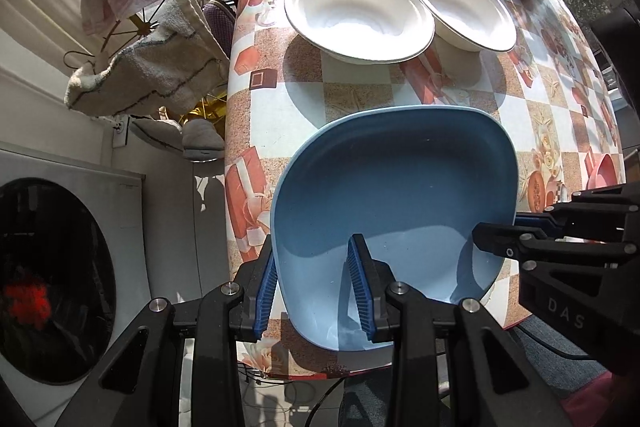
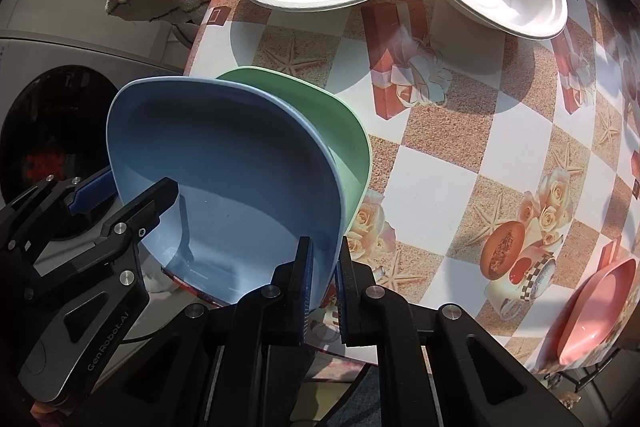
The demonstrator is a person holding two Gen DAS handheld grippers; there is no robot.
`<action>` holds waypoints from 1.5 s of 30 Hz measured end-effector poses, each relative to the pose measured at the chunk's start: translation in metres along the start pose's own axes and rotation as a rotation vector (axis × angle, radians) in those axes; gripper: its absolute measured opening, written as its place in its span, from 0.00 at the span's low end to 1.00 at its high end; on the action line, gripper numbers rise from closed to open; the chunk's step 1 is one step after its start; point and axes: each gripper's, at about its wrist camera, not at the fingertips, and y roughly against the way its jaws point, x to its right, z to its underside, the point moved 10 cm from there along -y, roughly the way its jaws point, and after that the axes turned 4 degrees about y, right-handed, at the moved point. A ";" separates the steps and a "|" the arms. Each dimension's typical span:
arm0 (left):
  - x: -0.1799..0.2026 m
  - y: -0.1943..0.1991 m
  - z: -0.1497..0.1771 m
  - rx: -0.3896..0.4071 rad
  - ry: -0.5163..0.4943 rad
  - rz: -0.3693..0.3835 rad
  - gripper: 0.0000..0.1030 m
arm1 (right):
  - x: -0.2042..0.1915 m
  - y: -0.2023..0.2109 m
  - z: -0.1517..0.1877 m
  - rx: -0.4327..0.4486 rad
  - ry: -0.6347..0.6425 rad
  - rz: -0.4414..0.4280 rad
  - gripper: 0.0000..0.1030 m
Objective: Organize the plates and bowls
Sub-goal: 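Lower the blue plate onto the green plate and open both grippers, then move both grippers to the pink plate and grasp its rim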
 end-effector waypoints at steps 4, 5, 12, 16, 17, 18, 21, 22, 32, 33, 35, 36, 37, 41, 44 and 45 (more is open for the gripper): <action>-0.002 -0.006 0.000 -0.011 0.003 0.003 0.36 | -0.001 -0.005 -0.003 -0.007 -0.013 -0.009 0.13; -0.003 -0.007 -0.001 -0.011 0.004 0.003 0.36 | -0.001 -0.005 -0.003 -0.008 -0.016 -0.012 0.13; -0.005 -0.014 -0.011 -0.008 -0.019 -0.024 0.39 | 0.004 -0.008 -0.007 -0.013 -0.029 -0.029 0.13; -0.008 -0.017 -0.013 -0.006 -0.023 -0.045 0.58 | 0.006 -0.009 -0.007 -0.013 -0.037 -0.036 0.13; -0.008 -0.016 -0.013 0.001 -0.024 -0.052 0.62 | 0.009 -0.009 -0.007 -0.014 -0.044 -0.033 0.13; -0.009 -0.014 -0.014 0.009 -0.023 -0.059 0.67 | 0.013 -0.009 -0.005 -0.014 -0.058 -0.038 0.13; -0.011 -0.010 -0.016 0.023 -0.016 -0.063 0.69 | 0.026 -0.005 -0.003 0.004 -0.110 -0.058 0.69; -0.011 -0.009 -0.017 0.025 -0.009 -0.063 0.70 | 0.031 -0.003 -0.003 0.015 -0.129 -0.063 0.92; 0.031 -0.005 -0.016 0.015 -0.097 -0.011 0.71 | 0.094 0.007 0.029 0.047 -0.328 -0.045 0.94; 0.040 -0.004 -0.017 0.015 -0.120 -0.007 0.71 | 0.101 0.008 0.033 0.054 -0.348 -0.043 0.94; 0.058 -0.004 -0.018 0.012 -0.168 0.003 0.71 | 0.117 0.012 0.043 0.066 -0.395 -0.041 0.94; 0.067 -0.004 -0.019 0.010 -0.192 0.008 0.71 | 0.125 0.013 0.050 0.072 -0.423 -0.040 0.94; 0.077 -0.005 -0.019 0.007 -0.219 0.012 0.72 | 0.135 0.015 0.056 0.077 -0.450 -0.040 0.94; 0.119 -0.007 -0.021 -0.011 -0.318 0.032 0.72 | 0.170 0.021 0.085 0.102 -0.553 -0.030 0.94; 0.152 -0.009 -0.023 -0.021 -0.394 0.045 0.72 | 0.198 0.028 0.106 0.127 -0.627 -0.015 0.94; 0.163 -0.010 -0.023 -0.022 -0.418 0.047 0.72 | 0.208 0.031 0.115 0.139 -0.657 -0.014 0.94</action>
